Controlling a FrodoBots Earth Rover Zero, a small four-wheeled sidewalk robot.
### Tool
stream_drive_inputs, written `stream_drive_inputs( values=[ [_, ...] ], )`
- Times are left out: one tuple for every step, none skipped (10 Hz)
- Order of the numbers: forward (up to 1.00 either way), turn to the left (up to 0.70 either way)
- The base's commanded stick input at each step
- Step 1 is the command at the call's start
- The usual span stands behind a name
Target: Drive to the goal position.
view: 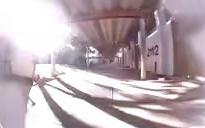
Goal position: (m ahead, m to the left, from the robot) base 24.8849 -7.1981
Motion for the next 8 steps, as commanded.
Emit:
stream_drive_inputs(
  values=[
    [0.7, 0.0],
    [0.7, 0.0],
    [0.7, 0.0],
    [0.7, 0.0],
    [0.7, 0.0],
    [0.7, 0.0],
    [0.7, 0.0],
    [0.7, 0.0]
  ],
)
